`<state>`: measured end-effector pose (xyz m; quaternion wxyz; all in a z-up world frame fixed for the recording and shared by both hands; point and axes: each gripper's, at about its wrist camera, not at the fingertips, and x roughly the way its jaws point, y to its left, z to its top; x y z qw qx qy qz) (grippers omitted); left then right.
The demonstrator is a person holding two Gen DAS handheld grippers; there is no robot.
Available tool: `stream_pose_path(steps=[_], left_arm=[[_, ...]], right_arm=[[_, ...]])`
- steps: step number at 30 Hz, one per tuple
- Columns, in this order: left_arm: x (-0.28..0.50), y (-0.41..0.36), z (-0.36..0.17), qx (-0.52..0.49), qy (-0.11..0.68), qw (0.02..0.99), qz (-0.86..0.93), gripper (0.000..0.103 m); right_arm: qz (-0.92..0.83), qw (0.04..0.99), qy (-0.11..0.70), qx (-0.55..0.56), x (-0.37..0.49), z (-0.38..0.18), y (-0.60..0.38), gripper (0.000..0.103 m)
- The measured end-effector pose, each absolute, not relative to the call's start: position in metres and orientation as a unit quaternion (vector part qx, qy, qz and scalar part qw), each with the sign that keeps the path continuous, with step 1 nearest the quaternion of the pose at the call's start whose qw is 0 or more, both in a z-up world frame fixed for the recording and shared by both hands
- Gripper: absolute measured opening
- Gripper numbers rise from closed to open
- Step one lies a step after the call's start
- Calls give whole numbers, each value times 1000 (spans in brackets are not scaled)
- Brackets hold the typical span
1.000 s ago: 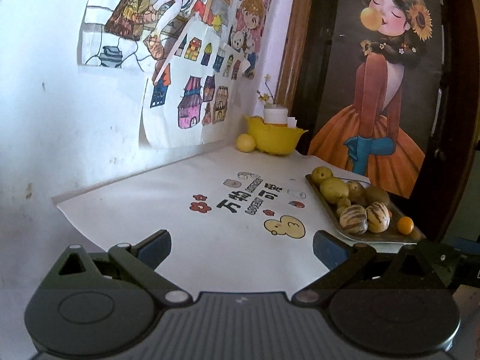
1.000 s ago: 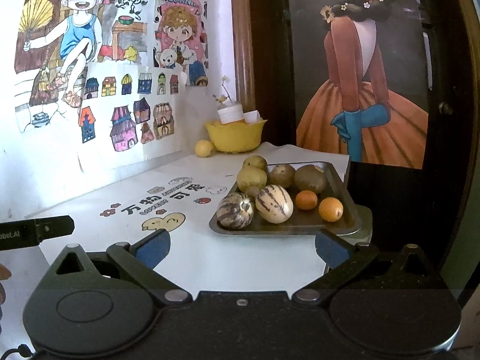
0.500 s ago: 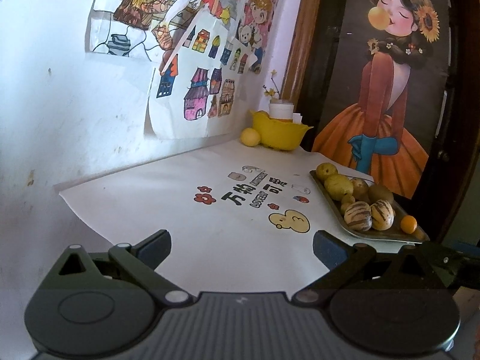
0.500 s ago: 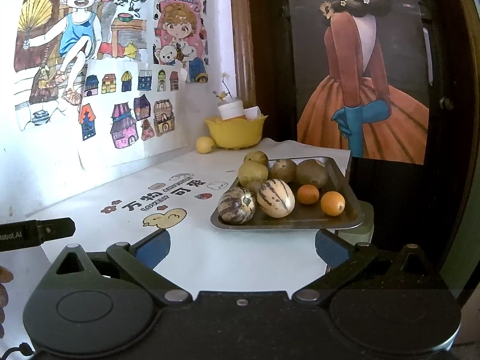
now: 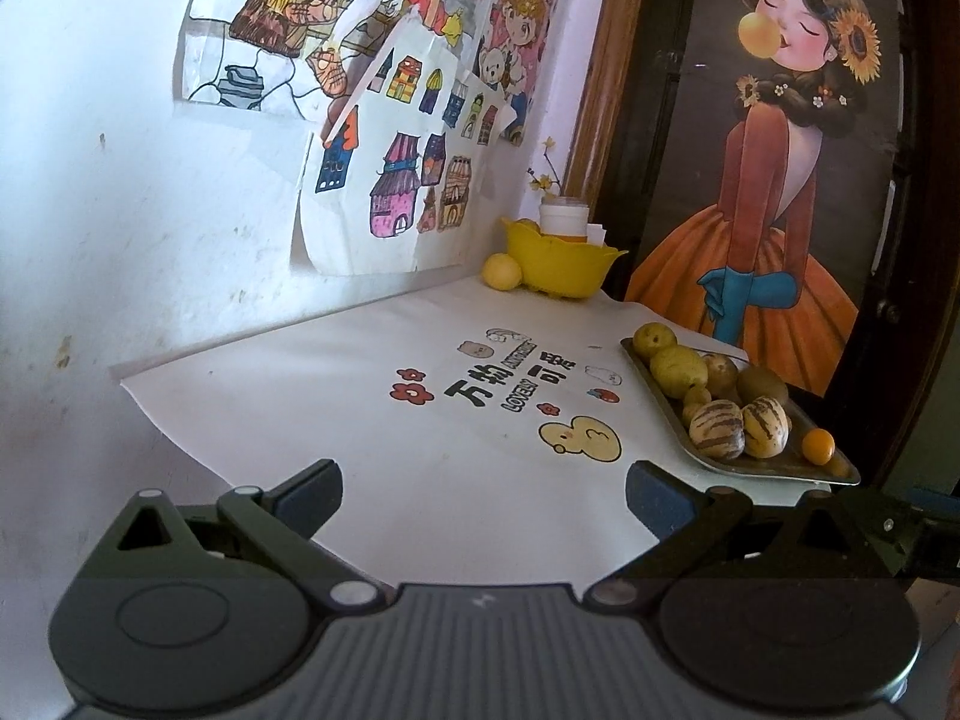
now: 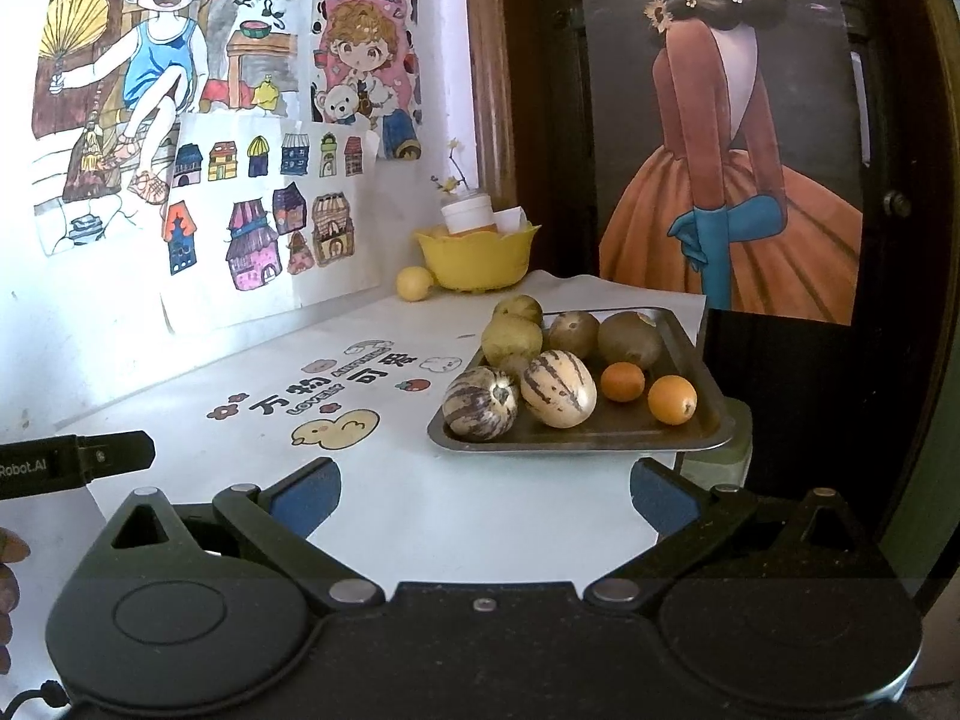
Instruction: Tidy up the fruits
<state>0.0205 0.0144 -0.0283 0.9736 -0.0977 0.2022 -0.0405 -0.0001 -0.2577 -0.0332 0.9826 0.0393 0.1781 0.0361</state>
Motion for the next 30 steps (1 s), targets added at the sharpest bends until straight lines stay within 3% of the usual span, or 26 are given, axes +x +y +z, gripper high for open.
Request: stream_pose_path(steps=[30], left_arm=[[19, 17, -29, -96, 203, 974, -34, 103]], right_arm=[[45, 981, 185, 41, 1, -36, -253, 102]])
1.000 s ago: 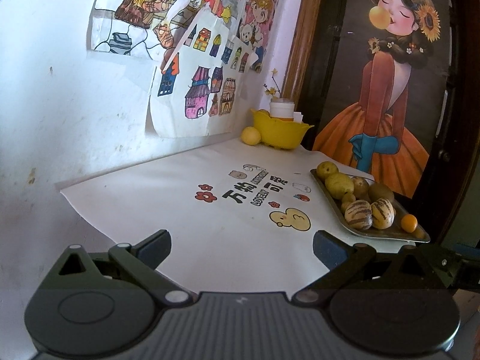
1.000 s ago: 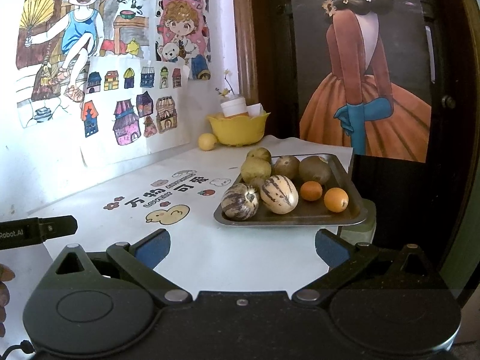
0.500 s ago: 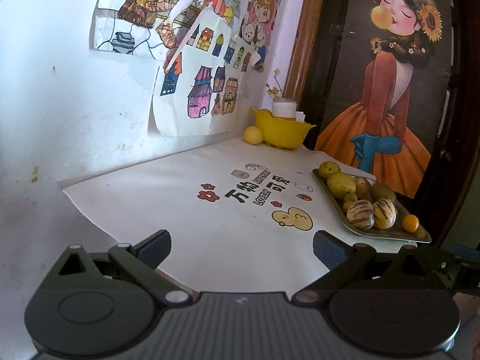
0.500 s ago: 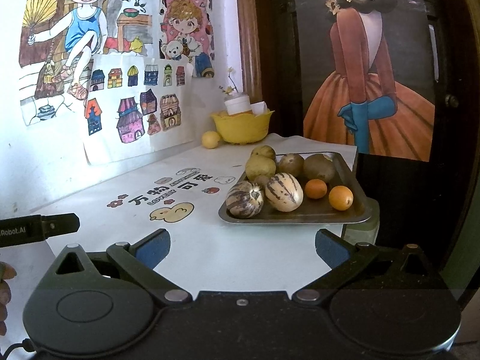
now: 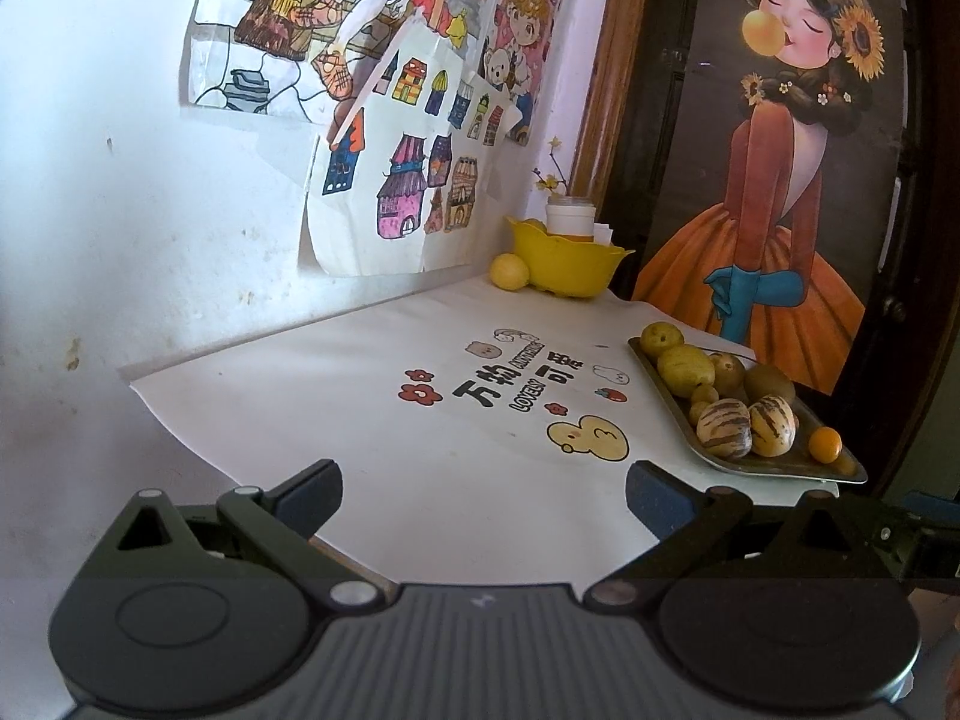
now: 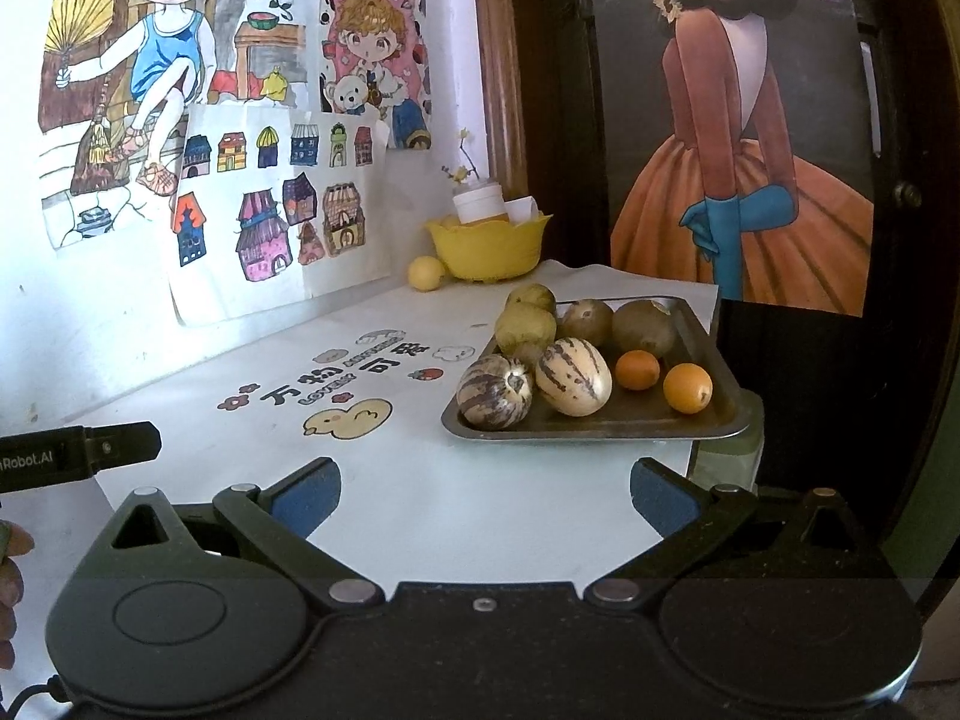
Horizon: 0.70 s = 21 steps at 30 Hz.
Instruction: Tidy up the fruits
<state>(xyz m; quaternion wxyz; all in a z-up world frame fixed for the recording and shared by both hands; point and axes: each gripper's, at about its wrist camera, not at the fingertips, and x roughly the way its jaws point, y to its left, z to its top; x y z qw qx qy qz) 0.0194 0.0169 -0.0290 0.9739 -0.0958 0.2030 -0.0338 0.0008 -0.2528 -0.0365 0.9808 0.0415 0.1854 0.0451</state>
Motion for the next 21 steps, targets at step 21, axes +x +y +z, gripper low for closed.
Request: stream_pose_path(steps=[21], left_arm=[[20, 16, -28, -97, 214, 972, -30, 103]], right_arm=[[52, 979, 193, 42, 0, -40, -247, 102]])
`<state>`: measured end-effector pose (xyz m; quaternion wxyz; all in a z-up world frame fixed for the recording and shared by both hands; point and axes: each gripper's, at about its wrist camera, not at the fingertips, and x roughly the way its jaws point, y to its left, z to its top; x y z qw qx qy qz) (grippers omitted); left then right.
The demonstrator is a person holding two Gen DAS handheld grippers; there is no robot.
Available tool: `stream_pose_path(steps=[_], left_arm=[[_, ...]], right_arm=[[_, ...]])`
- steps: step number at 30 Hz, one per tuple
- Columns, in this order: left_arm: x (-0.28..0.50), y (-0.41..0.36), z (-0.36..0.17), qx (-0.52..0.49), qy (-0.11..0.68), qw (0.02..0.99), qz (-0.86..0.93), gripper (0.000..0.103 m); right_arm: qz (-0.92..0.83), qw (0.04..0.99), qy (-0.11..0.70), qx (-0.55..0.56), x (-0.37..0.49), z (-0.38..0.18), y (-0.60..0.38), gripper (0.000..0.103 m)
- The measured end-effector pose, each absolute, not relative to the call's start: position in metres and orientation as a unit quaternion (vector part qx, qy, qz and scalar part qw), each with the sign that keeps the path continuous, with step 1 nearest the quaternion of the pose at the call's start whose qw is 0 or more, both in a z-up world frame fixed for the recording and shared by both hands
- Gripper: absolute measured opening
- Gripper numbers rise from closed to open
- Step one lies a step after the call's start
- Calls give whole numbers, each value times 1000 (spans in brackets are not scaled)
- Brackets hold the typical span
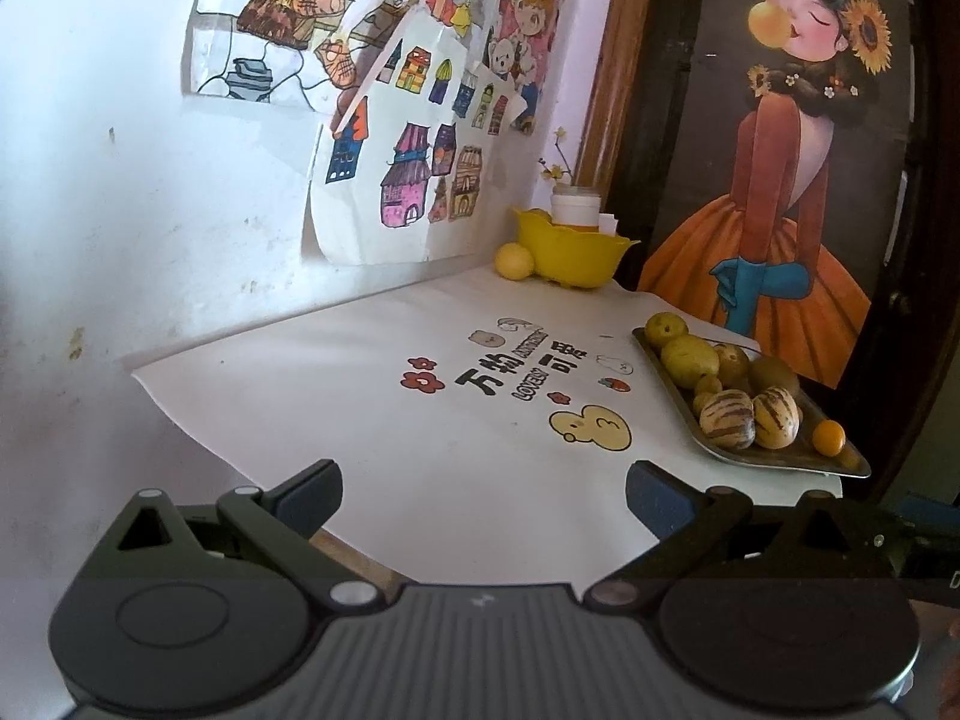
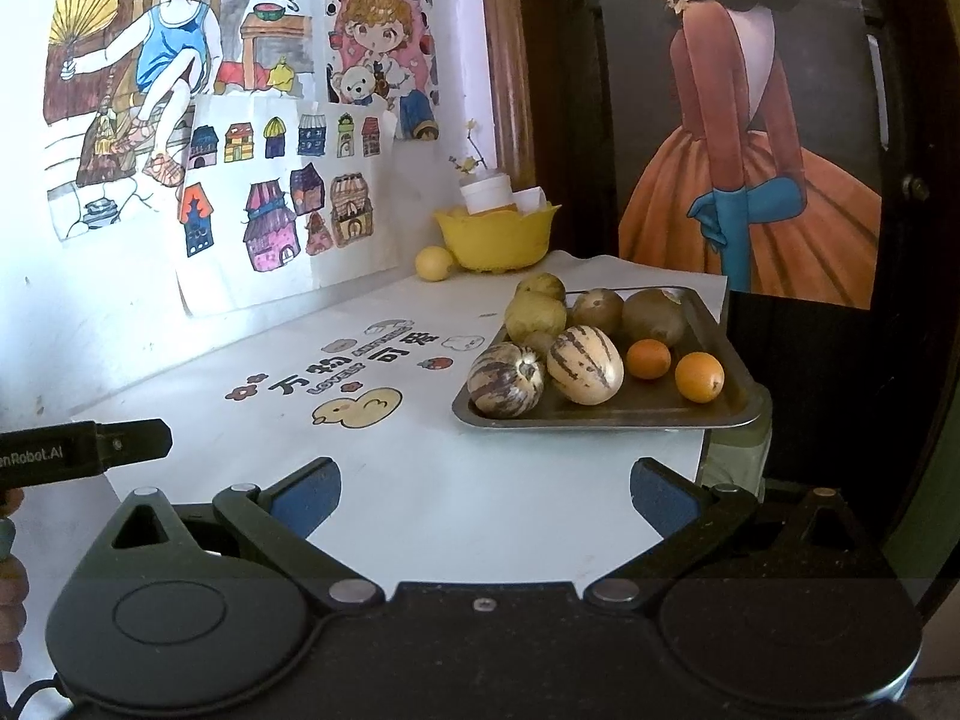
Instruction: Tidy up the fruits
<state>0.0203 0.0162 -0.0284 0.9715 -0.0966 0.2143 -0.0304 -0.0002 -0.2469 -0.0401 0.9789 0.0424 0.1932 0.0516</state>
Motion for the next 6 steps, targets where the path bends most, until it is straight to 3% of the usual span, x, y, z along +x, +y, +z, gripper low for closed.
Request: stream_pose_path(steps=[6], left_arm=[[20, 15, -29, -95, 213, 972, -32, 103]], right_arm=[[55, 978, 195, 42, 1, -39, -247, 102]])
